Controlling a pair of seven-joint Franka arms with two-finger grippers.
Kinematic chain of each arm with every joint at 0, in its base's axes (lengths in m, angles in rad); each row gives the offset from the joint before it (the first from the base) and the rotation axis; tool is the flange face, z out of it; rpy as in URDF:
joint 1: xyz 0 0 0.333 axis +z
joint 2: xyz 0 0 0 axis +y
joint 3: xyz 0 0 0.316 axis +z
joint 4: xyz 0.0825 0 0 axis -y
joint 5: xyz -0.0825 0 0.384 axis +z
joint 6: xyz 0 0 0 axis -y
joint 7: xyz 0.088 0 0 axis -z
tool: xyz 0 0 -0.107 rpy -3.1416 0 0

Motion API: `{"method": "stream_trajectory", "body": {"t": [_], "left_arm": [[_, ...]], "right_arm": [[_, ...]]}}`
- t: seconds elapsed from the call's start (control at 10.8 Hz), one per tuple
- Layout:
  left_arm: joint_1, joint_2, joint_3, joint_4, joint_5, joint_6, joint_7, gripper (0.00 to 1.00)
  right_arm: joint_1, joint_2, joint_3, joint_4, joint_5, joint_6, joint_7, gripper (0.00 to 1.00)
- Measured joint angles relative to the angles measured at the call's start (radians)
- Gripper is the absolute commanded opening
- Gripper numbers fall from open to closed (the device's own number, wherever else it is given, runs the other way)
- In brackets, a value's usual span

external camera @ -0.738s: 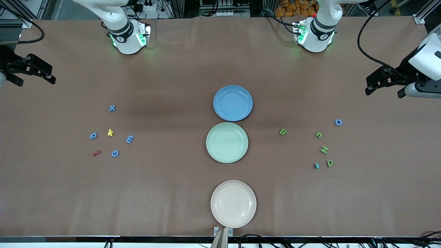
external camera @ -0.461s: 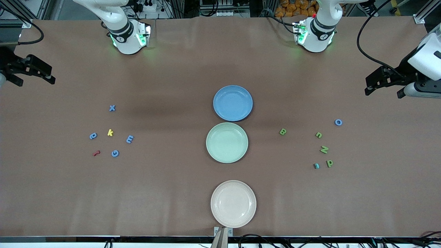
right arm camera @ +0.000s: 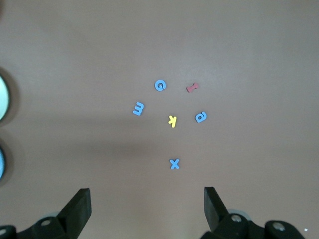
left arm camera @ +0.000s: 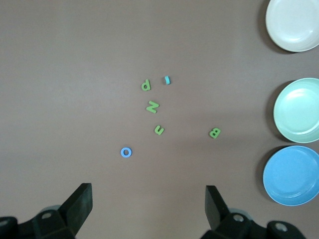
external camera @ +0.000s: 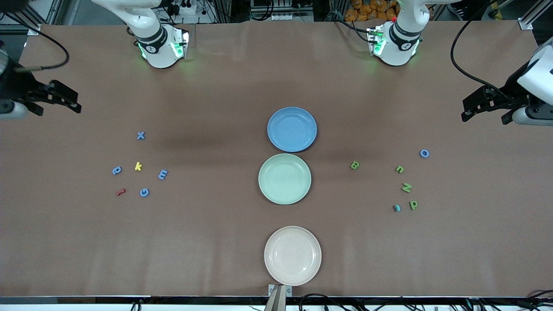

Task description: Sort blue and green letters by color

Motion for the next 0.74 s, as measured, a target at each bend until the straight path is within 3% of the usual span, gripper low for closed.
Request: {"method": "stream_trajectory", "body": {"t": [0.18, 0.46, 0.74], "left_arm": [[0.012, 0.042, 0.003, -0.035, 0.0, 0.005, -0.007, 1.0], [0.024, 0.13, 0.004, -0.093, 0.027, 0.127, -0.034, 1.0], [0.057, 0.228, 0.006, -0.127, 0.058, 0.274, -0.056, 1.0]], "right_arm": [[-0.001, 0.007, 0.0, -0.138, 0.0, 0.124, 0.039, 1.0], [-0.001, 0.038, 0.001, -0.397, 0.0, 0.455, 0.059, 0.94], [0.014, 0.174, 0.005, -0.499, 0.0, 0.714, 0.144, 0.85]]}}
